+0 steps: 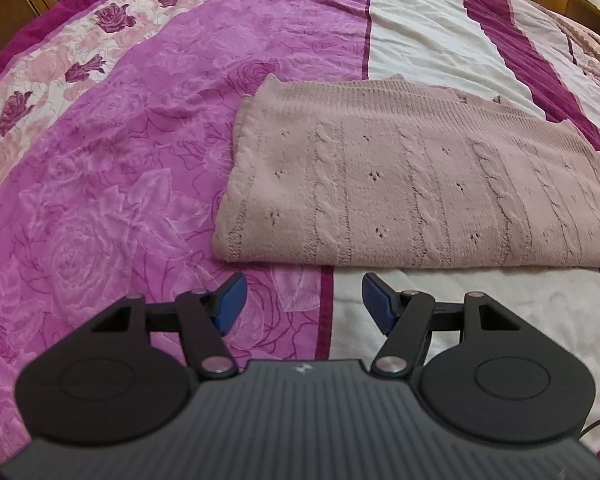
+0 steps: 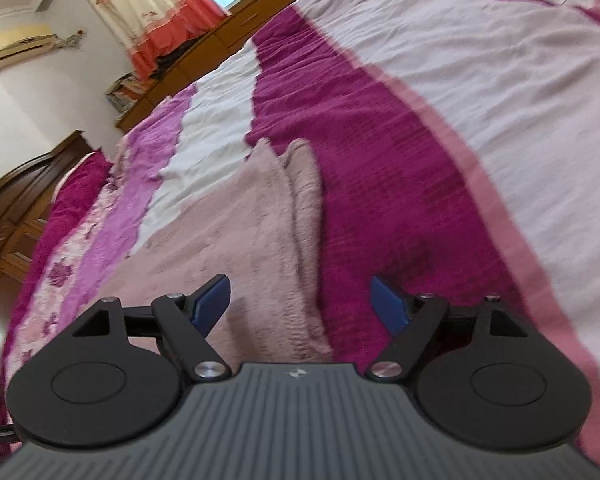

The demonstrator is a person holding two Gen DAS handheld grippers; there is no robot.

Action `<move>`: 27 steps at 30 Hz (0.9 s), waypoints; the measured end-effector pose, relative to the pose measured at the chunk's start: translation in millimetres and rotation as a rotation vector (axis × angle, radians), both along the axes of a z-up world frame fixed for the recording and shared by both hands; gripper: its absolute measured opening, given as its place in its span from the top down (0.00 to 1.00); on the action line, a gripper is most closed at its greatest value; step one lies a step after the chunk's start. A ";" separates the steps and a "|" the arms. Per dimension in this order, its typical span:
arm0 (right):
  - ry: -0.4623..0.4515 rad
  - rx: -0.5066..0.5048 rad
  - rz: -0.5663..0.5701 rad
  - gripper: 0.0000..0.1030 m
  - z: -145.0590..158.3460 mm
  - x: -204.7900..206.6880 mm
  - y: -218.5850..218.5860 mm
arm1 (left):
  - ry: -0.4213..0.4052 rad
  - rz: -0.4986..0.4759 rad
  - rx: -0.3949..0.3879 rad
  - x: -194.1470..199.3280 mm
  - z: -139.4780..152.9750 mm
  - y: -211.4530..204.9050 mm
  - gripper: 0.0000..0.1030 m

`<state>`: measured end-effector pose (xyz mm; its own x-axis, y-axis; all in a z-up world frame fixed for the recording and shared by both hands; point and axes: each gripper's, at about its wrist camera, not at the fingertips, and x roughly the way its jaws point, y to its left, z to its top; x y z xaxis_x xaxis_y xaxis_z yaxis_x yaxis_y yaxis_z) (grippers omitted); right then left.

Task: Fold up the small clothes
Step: 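Grasp the end of the folded cardigan with the right gripper and lift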

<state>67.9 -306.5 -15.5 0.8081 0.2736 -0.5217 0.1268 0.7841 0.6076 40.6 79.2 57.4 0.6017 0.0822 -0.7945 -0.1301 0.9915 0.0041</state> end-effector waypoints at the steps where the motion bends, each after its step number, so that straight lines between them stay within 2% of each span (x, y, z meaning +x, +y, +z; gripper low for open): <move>1: -0.002 0.015 0.013 0.19 -0.9 2.2 1.3 | 0.002 0.000 0.003 -0.2 -1.1 -1.1 0.37; 10: -0.024 0.125 0.080 0.19 -7.5 20.9 16.6 | 0.023 -0.008 0.015 -2.3 -8.0 -6.4 0.37; 15: -0.033 0.140 0.052 0.23 -8.8 31.9 24.7 | 0.029 0.003 0.015 -3.5 -10.0 -2.4 0.37; 16: -0.032 0.147 0.040 0.25 -9.1 34.0 25.4 | 0.028 0.005 0.017 -3.9 -10.0 -1.1 0.37; 18: -0.022 0.141 0.018 0.42 -10.2 37.5 25.5 | 0.027 0.010 0.020 -4.2 -9.6 1.5 0.37; 21: -0.010 0.154 0.008 0.60 -14.1 41.0 24.2 | 0.026 0.018 0.014 -4.9 -9.0 6.4 0.37; 27: -0.021 0.250 -0.005 0.76 -21.7 39.6 12.0 | 0.025 0.025 0.027 -4.8 -6.8 14.0 0.37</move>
